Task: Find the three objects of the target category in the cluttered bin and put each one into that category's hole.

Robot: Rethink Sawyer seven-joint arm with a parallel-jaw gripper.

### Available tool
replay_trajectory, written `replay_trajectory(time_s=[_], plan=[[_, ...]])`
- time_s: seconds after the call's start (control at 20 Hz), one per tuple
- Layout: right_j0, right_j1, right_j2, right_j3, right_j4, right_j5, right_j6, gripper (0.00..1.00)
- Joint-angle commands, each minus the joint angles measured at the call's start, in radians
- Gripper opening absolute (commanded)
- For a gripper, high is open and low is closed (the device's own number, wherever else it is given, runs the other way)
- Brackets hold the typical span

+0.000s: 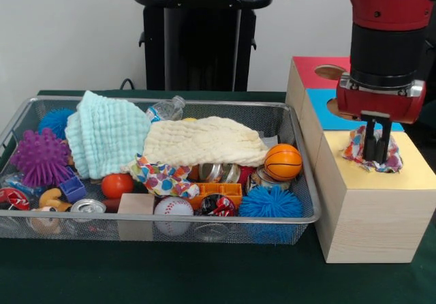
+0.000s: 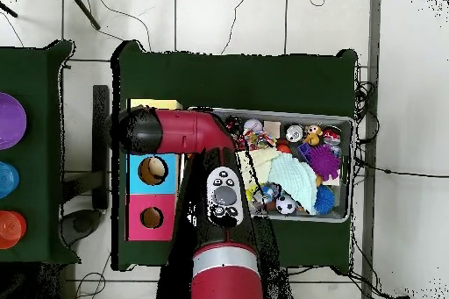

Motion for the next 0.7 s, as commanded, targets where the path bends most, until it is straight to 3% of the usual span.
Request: replay_trajectory(time_s=[0.05,0.7], plan=[[0.026,0.09,0.022,-0.044,-0.036,-0.001,0.068,0.0],[0.131,0.294,-0.106,-0.305,-0.034,0.008,0.148,0.0]])
